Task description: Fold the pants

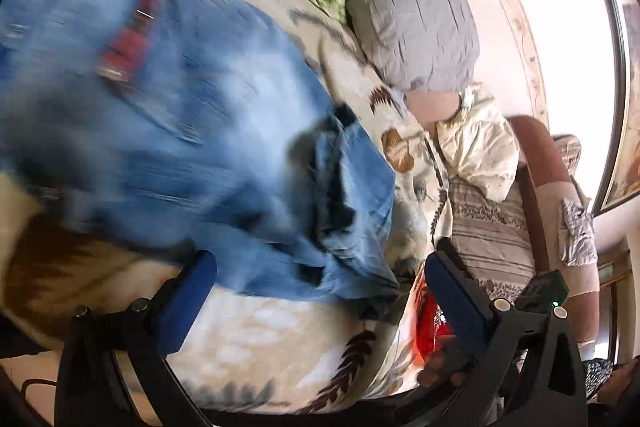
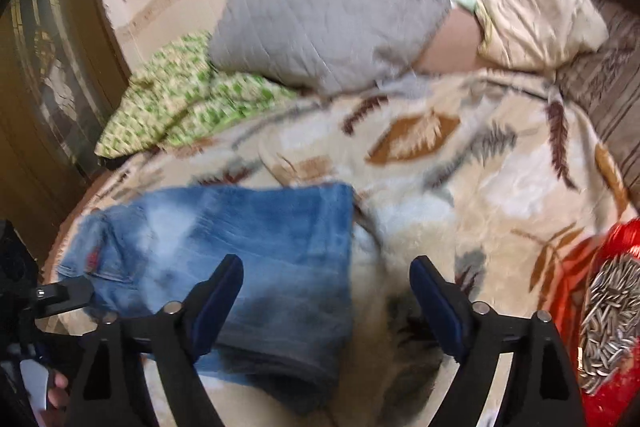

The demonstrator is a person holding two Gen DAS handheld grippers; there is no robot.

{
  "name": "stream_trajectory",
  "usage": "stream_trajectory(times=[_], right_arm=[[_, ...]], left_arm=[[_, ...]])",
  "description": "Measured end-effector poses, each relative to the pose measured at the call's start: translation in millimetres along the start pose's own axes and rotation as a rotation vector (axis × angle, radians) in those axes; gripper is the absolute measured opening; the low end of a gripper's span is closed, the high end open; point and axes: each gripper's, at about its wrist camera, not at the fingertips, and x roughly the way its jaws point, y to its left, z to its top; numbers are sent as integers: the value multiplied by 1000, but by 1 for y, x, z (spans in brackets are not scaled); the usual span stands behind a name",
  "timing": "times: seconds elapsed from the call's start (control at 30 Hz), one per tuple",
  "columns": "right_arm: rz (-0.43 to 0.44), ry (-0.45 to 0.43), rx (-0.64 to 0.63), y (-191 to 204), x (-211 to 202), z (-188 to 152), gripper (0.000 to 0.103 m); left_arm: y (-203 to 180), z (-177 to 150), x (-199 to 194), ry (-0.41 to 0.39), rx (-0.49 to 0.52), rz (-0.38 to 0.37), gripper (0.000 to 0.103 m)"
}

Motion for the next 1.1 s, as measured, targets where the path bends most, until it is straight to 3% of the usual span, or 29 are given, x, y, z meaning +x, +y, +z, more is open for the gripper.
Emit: stream_trajectory(times=[0.23, 0.37, 0.43, 0.6, 0.73, 0.8, 0.97, 1.1], right_arm=[[88, -60, -94, 71, -26, 14, 92], [129, -35, -165, 111, -19, 9, 92], [143, -19, -193, 129, -15, 5, 92], [138, 23, -248, 169, -7, -9, 92], [56, 38, -323, 198, -4, -18, 93], [21, 30, -357, 207, -6, -20, 93], [16, 17, -396, 218, -12, -20, 93], [24, 18, -388, 216, -13, -19, 93]], left_arm=[[66, 12, -59, -136, -121, 85, 103], [103, 21, -79, -201, -167, 191, 103], [110, 25, -85, -226, -151, 235, 103], [111, 40, -87, -295, -6, 440, 103], [132, 49, -71, -241, -61, 413, 103], [130, 48, -69, -274, -85, 439, 103], [129, 56, -65, -277, -195, 453, 103], [118, 61, -61, -268, -157, 470, 102]])
